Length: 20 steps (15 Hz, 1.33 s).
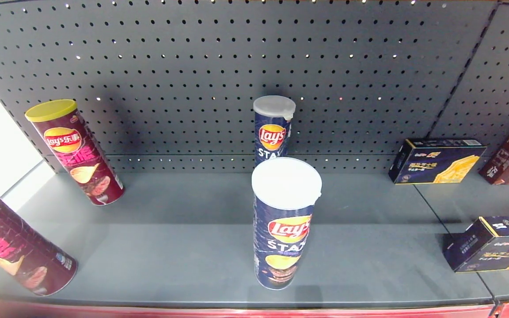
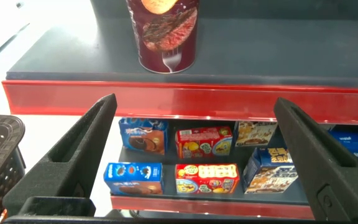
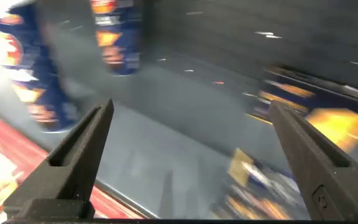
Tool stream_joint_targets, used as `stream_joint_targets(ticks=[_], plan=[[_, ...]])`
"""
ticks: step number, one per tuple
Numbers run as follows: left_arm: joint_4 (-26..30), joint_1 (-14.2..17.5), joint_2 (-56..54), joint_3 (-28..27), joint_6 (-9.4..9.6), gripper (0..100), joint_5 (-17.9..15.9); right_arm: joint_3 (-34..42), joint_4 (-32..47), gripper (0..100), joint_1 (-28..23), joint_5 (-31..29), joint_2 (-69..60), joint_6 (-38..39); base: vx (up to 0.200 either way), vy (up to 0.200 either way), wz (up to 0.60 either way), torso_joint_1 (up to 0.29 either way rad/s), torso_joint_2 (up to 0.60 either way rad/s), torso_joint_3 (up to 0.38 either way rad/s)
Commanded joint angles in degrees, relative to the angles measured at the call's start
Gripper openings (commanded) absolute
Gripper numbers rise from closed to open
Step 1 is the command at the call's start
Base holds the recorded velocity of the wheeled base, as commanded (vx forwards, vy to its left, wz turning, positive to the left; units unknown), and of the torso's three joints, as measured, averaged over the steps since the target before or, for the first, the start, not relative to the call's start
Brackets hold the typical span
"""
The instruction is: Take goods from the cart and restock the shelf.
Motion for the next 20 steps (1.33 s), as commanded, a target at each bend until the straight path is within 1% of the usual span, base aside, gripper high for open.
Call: stream_joint_targets(ticks=[1,2,3,4,5,6,7,8,9,10,11,12,13,14,15,17,18,19,20], plan=[[-0.03,-0.01,0.07,0.0,-0.02,100,0.04,8.8,3.28,100,-8.05,0.41,-17.46,-0.16,0.0,0.0,0.0,0.0,0.0,0.0],[-0.03,-0.01,0.07,0.0,-0.02,100,0.04,10.29,5.83,100,-8.66,0.15,-21.5,-0.16,0.0,0.0,0.0,0.0,0.0,0.0],[-0.12,-0.01,0.07,0.0,-0.02,100,0.04,12.49,13.04,100,-10.86,-0.02,-29.59,-0.16,0.0,0.0,0.0,0.0,0.0,0.0],[-0.12,-0.01,0.07,0.0,-0.02,100,0.04,14.6,14.18,100,-11.3,-1.96,-31.17,0.1,0.0,0.0,0.0,0.0,0.0,0.0],[-0.12,-0.01,0.07,0.0,-0.02,100,0.04,15.83,11.99,100,-11.3,-5.03,-30.91,0.28,0.0,0.0,0.0,0.0,0.0,0.0],[-0.12,-0.01,0.07,0.0,-0.02,100,0.04,15.92,11.9,100,-11.3,-5.3,-30.91,0.28,0.0,0.0,0.0,0.0,0.0,0.0],[-0.12,-0.01,0.07,0.0,-0.02,100,0.04,22.51,11.37,100,-11.3,-9.96,-30.91,2.65,0.0,0.0,0.0,0.0,0.0,0.0],[-0.12,0.07,0.07,0.0,0.07,100,0.04,23.21,12.78,100,-11.3,-9.34,-30.91,3.97,0.0,0.0,0.0,0.0,0.0,0.0],[-0.21,-0.01,0.07,0.09,-0.02,100,0.13,23.21,15.59,100,-11.3,-6.53,-30.91,4.49,0.0,0.0,0.0,0.0,0.0,0.0],[-0.21,-0.01,0.07,0.0,-0.02,100,0.13,23.12,16.12,100,-11.3,-1.08,-30.91,4.76,0.0,0.0,0.0,0.0,0.0,0.0],[-0.21,-0.01,0.07,0.09,-0.02,100,0.13,23.04,16.29,100,-11.3,0.5,-30.91,4.67,0.0,0.0,0.0,0.0,0.0,0.0],[-0.21,-0.01,0.07,0.09,-0.02,100,0.13,22.86,16.64,100,-11.56,-0.02,-30.91,4.76,0.0,0.0,0.0,0.0,0.0,0.0],[-0.21,-0.01,0.07,0.09,0.07,100,0.13,22.86,16.82,100,-12.35,-2.05,-30.91,5.28,0.0,0.0,0.0,0.0,0.0,0.0],[-0.21,-0.01,0.07,0.09,-0.02,100,0.13,23.04,16.47,100,-12.53,-7.41,-30.82,8.54,0.0,0.0,0.0,0.0,0.0,0.0],[-0.21,0.07,0.07,0.09,-0.02,100,0.13,23.12,16.56,100,-12.44,-11.63,-30.82,10.12,0.0,0.0,0.0,0.0,0.0,0.0],[-0.21,0.07,0.07,0.09,0.07,100,0.13,23.12,16.56,100,-12.44,-6.44,-30.82,9.33,0.0,0.0,0.0,0.0,0.0,0.0],[-0.21,-0.01,0.07,0.09,0.07,100,0.13,23.21,16.64,100,-12.44,-2.31,-30.82,9.15,0.0,0.0,0.0,0.0,0.0,0.0],[-0.12,-0.01,0.07,0.0,0.07,100,0.04,22.95,20.34,100,-11.74,0.5,-30.73,8.27,0.0,0.0,0.0,0.0,0.0,0.0],[-0.12,-0.01,0.07,0.0,0.07,100,0.04,22.95,20.34,100,-11.74,0.5,-30.73,8.27,0.0,0.0,0.0,0.0,0.0,0.0]])
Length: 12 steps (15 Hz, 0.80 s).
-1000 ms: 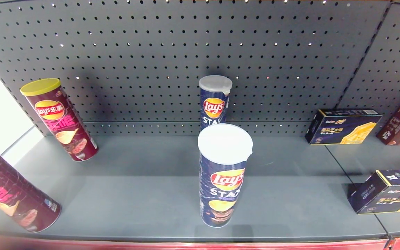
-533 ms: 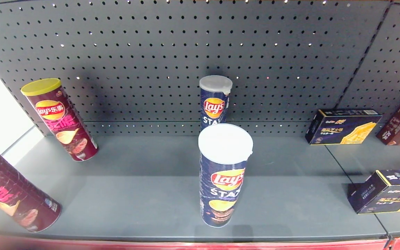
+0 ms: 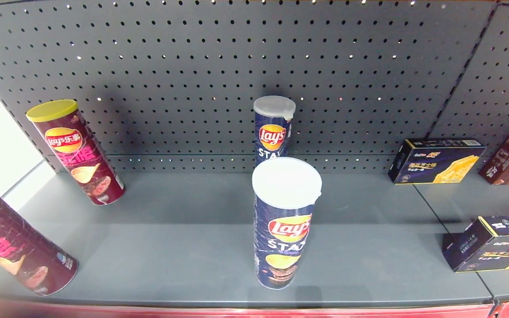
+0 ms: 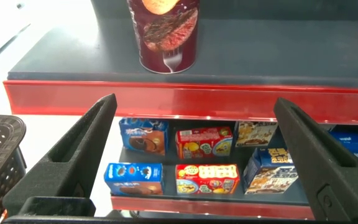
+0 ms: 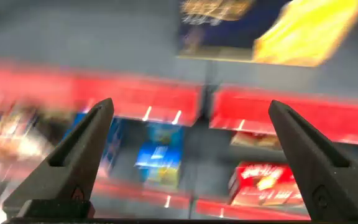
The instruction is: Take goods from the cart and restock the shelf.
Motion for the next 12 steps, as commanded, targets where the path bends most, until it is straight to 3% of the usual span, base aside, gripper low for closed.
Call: stream_joint_targets(ticks=[1,5,7,8,12], plan=[[0.01,-0.01,0.07,-0.04,-0.02,100,-0.02,0.07,-0.37,100,0.47,0.2,0.29,0.6,0.0,0.0,0.0,0.0,0.0,0.0],[-0.07,-0.01,0.07,0.04,-0.1,100,0.15,0.07,-0.37,100,0.47,0.2,0.29,0.68,0.0,0.0,0.0,0.0,0.0,0.0],[-0.07,-0.01,0.07,0.04,-0.02,100,0.06,-0.02,-0.2,100,-4.8,0.2,2.22,0.68,0.0,0.0,0.0,0.0,0.0,0.0],[-0.07,-0.01,0.07,0.04,-0.02,100,0.06,-0.02,-0.2,100,-11.4,0.2,4.33,0.68,0.0,0.0,0.0,0.0,0.0,0.0],[-0.07,0.07,0.07,0.04,-0.02,100,0.06,0.07,-0.37,100,-13.33,0.2,-0.06,0.86,0.0,0.0,0.0,0.0,0.0,0.0]])
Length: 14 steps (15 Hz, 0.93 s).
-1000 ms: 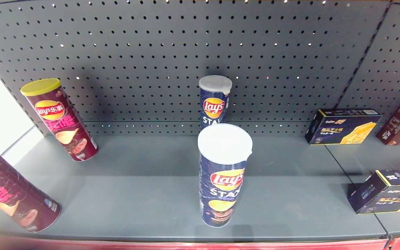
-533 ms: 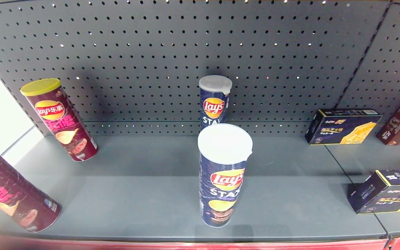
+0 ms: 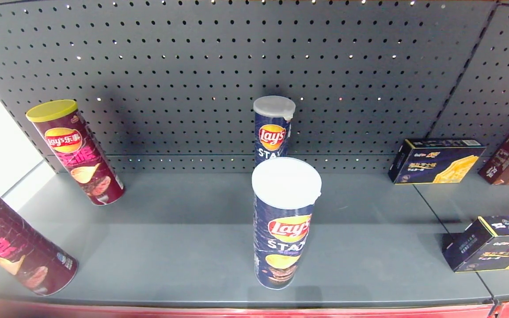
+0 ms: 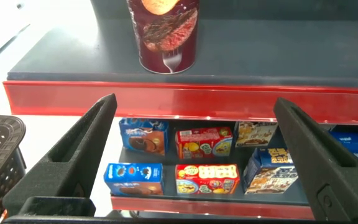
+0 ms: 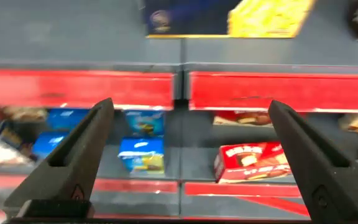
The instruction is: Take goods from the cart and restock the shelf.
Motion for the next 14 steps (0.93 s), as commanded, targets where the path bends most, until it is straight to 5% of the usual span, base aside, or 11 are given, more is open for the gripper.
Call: stream_joint_targets(ticks=[1,4,5,6,10,14], plan=[[0.0,-0.01,0.07,-0.02,-0.02,100,0.02,0.05,-0.01,100,-1.07,0.01,-0.79,0.03,0.0,0.0,0.0,0.0,0.0,0.0],[0.0,0.07,0.07,0.07,-0.19,100,0.46,-0.04,0.08,100,-1.94,0.01,-0.35,-0.06,0.0,0.0,0.0,0.0,0.0,0.0],[0.0,0.07,0.07,0.07,-0.1,100,0.37,-0.04,-0.01,100,-8.27,0.01,-0.27,0.03,0.0,0.0,0.0,0.0,0.0,0.0],[0.0,0.07,0.07,0.07,-0.1,100,0.37,0.05,-0.01,100,-9.06,0.01,-0.35,0.03,0.0,0.0,0.0,0.0,0.0,0.0],[0.0,0.07,0.07,0.07,-0.1,100,0.28,0.05,-0.01,100,2.89,0.01,-4.31,-0.14,0.0,0.0,0.0,0.0,0.0,0.0],[0.0,0.07,0.07,0.07,-0.1,100,0.28,0.05,-0.01,100,2.36,0.01,-5.71,0.21,0.0,0.0,0.0,0.0,0.0,0.0]])
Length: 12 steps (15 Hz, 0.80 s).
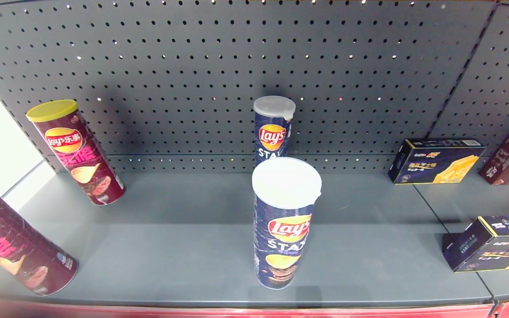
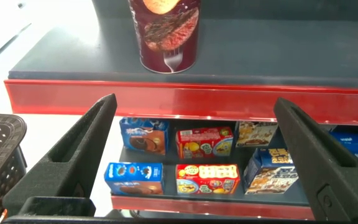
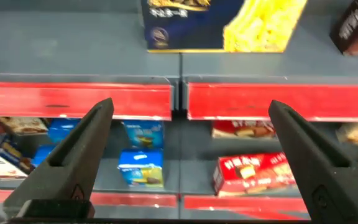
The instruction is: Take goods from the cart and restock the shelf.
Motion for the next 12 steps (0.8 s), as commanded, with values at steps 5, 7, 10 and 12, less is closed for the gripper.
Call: stream_joint_targets(ticks=[5,7,10,12], plan=[[0.0,0.0,0.07,0.01,0.01,100,0.01,0.02,0.02,100,0.57,0.04,-1.29,-0.09,0.0,0.0,0.0,0.0,0.0,0.0],[0.0,0.0,0.07,0.01,0.01,100,-0.08,0.02,0.02,100,0.57,0.04,-1.29,-0.09,0.0,0.0,0.0,0.0,0.0,0.0],[0.0,0.0,0.07,0.01,0.09,100,-0.16,0.02,0.02,100,0.57,0.12,-1.29,0.0,0.0,0.0,0.0,0.0,0.0,0.0],[0.0,0.0,0.07,0.01,0.01,100,-0.08,0.02,0.02,100,0.57,0.12,-1.29,0.0,0.0,0.0,0.0,0.0,0.0,0.0]])
